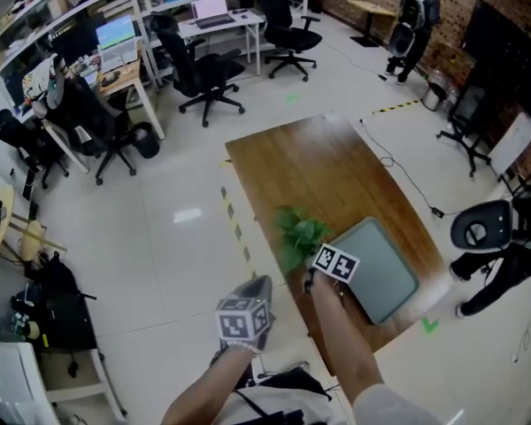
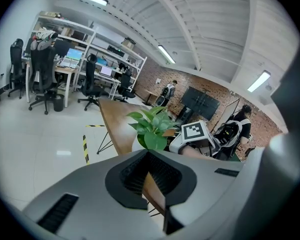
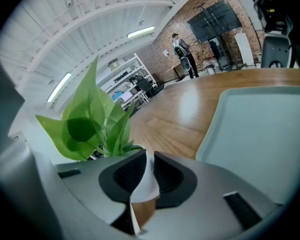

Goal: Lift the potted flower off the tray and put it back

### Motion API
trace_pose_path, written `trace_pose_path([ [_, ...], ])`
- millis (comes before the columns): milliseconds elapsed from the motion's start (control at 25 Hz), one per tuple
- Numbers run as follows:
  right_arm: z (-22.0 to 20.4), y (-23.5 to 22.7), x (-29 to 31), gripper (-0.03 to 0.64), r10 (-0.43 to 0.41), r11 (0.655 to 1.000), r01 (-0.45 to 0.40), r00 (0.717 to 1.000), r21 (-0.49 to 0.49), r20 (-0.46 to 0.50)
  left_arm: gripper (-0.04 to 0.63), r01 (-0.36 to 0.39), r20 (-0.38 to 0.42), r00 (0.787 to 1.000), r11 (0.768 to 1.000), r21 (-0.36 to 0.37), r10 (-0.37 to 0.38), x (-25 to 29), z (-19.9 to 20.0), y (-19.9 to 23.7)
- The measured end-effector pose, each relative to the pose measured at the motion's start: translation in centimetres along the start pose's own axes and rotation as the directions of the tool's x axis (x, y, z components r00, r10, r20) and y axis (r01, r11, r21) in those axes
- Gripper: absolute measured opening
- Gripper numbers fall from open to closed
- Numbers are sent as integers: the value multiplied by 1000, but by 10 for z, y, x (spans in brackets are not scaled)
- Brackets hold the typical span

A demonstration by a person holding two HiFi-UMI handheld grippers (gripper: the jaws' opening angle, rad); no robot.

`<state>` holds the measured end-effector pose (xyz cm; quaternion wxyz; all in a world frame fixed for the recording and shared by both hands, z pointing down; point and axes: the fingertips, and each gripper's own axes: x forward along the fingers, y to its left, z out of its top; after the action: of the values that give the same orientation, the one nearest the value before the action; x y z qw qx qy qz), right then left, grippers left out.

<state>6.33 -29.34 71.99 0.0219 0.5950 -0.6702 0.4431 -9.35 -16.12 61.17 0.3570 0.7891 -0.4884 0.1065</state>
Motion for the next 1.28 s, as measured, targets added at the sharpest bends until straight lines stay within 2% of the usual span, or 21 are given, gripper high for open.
trace_pose_path([
  [120, 1, -1, -1, 82, 3, 1000, -3, 1000, 5, 5, -3, 4, -6, 1000, 1000, 2, -4, 3, -1, -2],
  [320, 8, -2, -10, 87, 10, 1000, -10, 1000, 2, 21, -3, 12, -5, 1000, 1000, 0, -12, 5, -3, -10],
  [600, 29, -1, -51, 88, 37, 999, -35, 997, -30, 70, -3, 10, 26, 1000, 1000, 9, -10, 3, 0, -19],
  [680, 28, 2, -69, 88, 56, 994, -50, 996, -93, 67, -3, 10, 41, 999, 1000, 24, -11, 2, 0, -25],
  [760, 23, 8, -90, 87, 67, 977, -55, 996, -206, 50, -3, 15, 52, 998, 999, 40, -17, 2, 0, -31],
  [840, 13, 11, -108, 89, 66, 947, -55, 998, -318, 25, -3, 16, 59, 998, 998, 61, -20, 1, 1, -36],
  [1000, -10, 15, -141, 89, 54, 881, -59, 998, -470, -26, -3, 26, 62, 998, 997, 72, -31, -3, -5, -43],
  [1120, -21, 14, -162, 89, 35, 862, -45, 999, -504, -30, -3, 39, 58, 997, 997, 74, -43, -3, -10, -47],
  [1280, -31, 7, -185, 89, 22, 891, -33, 999, -454, -30, -3, 51, 52, 997, 995, 89, -56, -8, -14, -54],
])
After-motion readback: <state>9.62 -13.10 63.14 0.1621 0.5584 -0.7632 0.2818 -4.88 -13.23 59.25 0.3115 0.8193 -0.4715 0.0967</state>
